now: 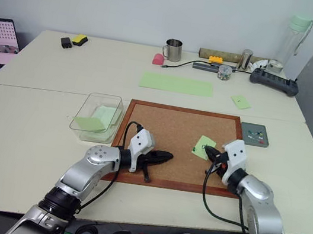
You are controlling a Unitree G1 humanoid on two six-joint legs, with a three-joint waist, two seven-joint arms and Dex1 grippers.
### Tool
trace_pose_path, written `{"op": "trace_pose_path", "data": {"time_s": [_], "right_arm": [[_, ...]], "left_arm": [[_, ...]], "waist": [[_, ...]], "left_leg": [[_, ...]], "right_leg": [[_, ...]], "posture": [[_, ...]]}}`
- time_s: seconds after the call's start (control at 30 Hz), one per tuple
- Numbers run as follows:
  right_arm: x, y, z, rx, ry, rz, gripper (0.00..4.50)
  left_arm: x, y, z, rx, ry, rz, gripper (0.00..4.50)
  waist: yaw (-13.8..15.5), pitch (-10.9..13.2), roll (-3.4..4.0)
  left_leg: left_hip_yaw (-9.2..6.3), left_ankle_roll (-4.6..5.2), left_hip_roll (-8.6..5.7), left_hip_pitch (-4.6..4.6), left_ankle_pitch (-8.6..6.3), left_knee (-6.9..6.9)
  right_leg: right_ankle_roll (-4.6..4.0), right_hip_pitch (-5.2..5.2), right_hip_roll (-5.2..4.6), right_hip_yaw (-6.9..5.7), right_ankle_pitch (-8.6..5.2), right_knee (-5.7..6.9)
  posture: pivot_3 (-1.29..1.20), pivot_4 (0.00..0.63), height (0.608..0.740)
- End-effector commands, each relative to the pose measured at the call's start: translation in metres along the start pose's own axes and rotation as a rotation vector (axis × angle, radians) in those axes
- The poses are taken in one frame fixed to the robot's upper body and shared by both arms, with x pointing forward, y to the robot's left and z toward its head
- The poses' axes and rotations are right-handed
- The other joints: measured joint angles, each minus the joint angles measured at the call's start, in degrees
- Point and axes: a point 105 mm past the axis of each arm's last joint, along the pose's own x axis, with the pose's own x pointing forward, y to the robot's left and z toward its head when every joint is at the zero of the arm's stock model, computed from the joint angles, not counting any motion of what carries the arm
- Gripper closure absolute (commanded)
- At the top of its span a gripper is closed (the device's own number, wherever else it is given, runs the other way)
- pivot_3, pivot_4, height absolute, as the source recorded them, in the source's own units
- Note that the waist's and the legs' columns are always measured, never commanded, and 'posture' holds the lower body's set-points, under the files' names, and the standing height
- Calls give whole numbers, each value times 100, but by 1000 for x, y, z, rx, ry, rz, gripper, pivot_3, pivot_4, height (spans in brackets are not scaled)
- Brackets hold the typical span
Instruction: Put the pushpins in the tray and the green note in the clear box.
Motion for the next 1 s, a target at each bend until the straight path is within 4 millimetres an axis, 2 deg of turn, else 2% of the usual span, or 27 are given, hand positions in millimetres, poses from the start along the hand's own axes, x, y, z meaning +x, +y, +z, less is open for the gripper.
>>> {"op": "trace_pose_path", "data": {"time_s": [0.03, 0.13, 0.23, 0.3, 0.5, 0.53, 0.73, 0.93, 1.0], "right_arm": [[-3, 4, 32, -25, -82, 29, 4490], [-4, 0, 29, -60, -41, 21, 4490], [-5, -5, 14, -105, 42, 8, 4490], [-5, -4, 7, -90, 70, 19, 4218], [0, 0, -4, -66, 89, 39, 2859], [0, 1, -6, -58, 95, 38, 2791], [2, 2, -20, -48, 128, 30, 1490], [2, 3, -25, -32, 128, 24, 1490], [2, 3, -24, -14, 114, 23, 1851]], "left_arm": [[-1, -3, -14, -31, 47, -1, 4500], [-1, -2, -14, -32, 47, 0, 4500], [0, -2, -14, -32, 46, -1, 4500], [0, -3, -14, -33, 45, -2, 4500], [-1, -2, -14, -30, 46, -3, 4500], [-1, -2, -13, -29, 46, -2, 4500], [-1, -1, -14, -29, 49, 0, 4500], [-2, -2, -14, -30, 48, 0, 4500], [-2, -3, -14, -30, 48, 0, 4500]], "waist": [[0, 0, 0], [1, 0, 0], [1, 0, 0], [1, 0, 0], [1, 0, 0], [1, 0, 0], [1, 0, 0], [1, 0, 0], [1, 0, 0]], "left_leg": [[0, 0, 0, 0, 0, 0], [0, 0, 0, 0, 0, 1], [1, 0, 0, 0, 0, 0], [1, 0, 0, 0, 0, 0], [1, 0, 0, 0, 0, 0], [1, 0, 0, 0, 0, 1], [1, 0, 0, 0, 0, 0], [1, 0, 0, 1, 0, 0], [1, 0, 0, 1, 0, 0]], "right_leg": [[0, 0, 0, 0, 0, 0], [0, 0, 0, 0, 0, -1], [0, 0, 0, 0, 0, -1], [0, 0, 0, 0, 0, -1], [0, 0, 0, 1, 0, -1], [0, 0, 0, 1, 0, -1], [0, 0, 0, 0, 0, -1], [0, 0, 0, 0, 0, 0], [0, 0, 0, 1, 0, 0]], "posture": [[0, 150, 740], [0, 150, 740], [0, 150, 740], [0, 150, 740], [0, 150, 740], [0, 150, 740], [0, 150, 740], [0, 150, 740], [0, 150, 740]]}}
